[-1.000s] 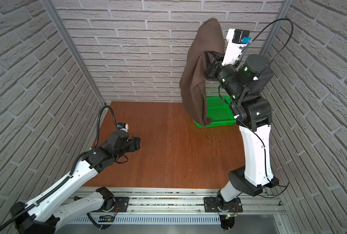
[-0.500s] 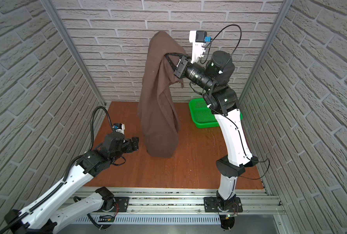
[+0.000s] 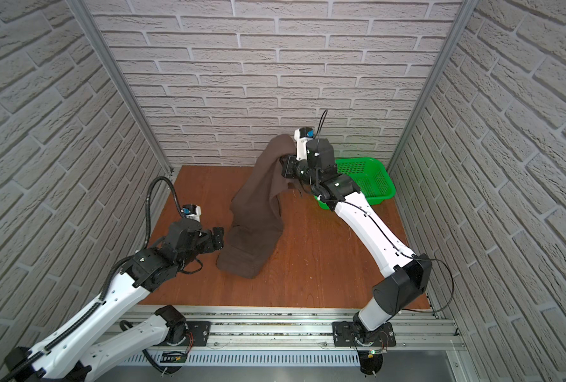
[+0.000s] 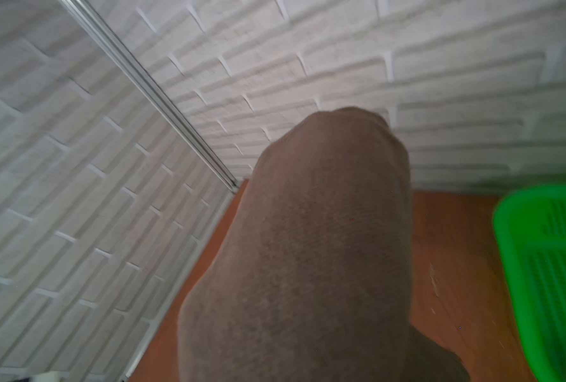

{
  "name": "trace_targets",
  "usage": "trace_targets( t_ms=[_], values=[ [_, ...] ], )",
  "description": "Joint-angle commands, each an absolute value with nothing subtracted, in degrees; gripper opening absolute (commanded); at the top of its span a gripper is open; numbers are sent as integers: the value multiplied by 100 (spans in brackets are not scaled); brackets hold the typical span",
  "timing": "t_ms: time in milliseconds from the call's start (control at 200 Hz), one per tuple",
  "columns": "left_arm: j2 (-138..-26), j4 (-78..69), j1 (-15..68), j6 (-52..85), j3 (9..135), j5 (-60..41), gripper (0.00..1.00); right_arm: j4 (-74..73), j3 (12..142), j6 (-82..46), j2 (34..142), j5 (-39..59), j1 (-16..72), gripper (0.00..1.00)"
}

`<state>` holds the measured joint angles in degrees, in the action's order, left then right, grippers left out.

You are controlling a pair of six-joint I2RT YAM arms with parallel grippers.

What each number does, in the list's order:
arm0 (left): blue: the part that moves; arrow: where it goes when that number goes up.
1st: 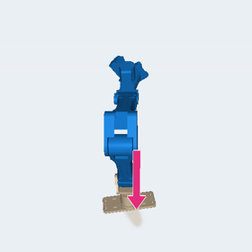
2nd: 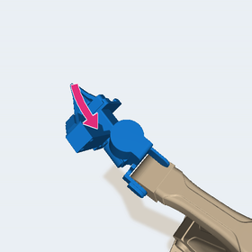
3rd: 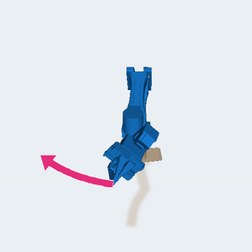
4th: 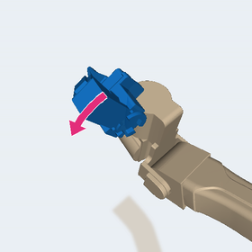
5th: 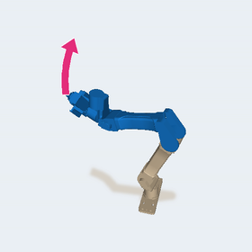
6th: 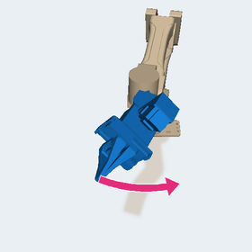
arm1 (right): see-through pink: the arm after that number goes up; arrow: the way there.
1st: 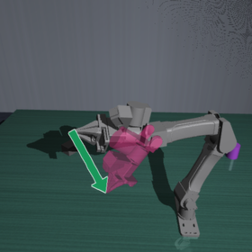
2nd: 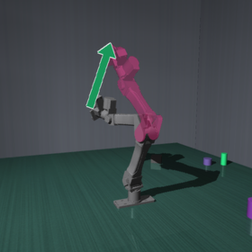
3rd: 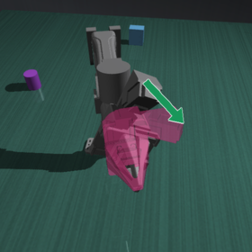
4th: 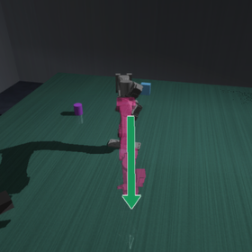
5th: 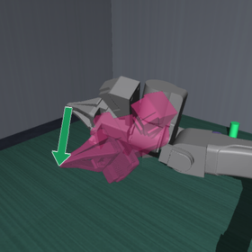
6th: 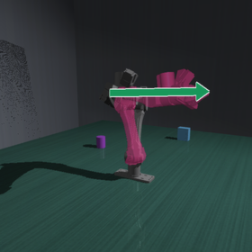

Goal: Fold and stack the trousers
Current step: 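Lay the trousers down with the right gripper while the left gripper approaches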

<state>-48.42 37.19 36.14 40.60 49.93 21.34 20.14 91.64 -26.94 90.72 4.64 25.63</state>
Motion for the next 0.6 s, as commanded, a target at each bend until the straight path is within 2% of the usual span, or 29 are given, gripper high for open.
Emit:
trace_targets(
  t_ms=[0, 40, 90, 140, 375, 595],
  values=[
    [-4734, 3897, 3669, 4172, 4927, 2296, 94, 1599, 8455, -2518, 8425, -50, 2557, 19],
    [-4726, 3935, 3666, 4205, 4909, 2299, 94, 1691, 8166, -2553, 8371, 18, 2558, 29],
    [-4718, 3965, 3665, 4234, 4891, 2294, 94, 1803, 7835, -2596, 8297, 108, 2573, 47],
    [-4720, 4004, 3674, 4270, 4882, 2307, 94, 1982, 7579, -2643, 8227, 119, 2583, 58],
    [-4837, 4201, 3742, 4469, 4852, 2290, 93, 2760, 7154, -2676, 7434, -274, 2584, 90],
    [-5340, 4468, 4087, 4574, 4942, 2300, 93, 3538, 6807, -2837, 6467, -1061, 2593, 93]
  ],
)
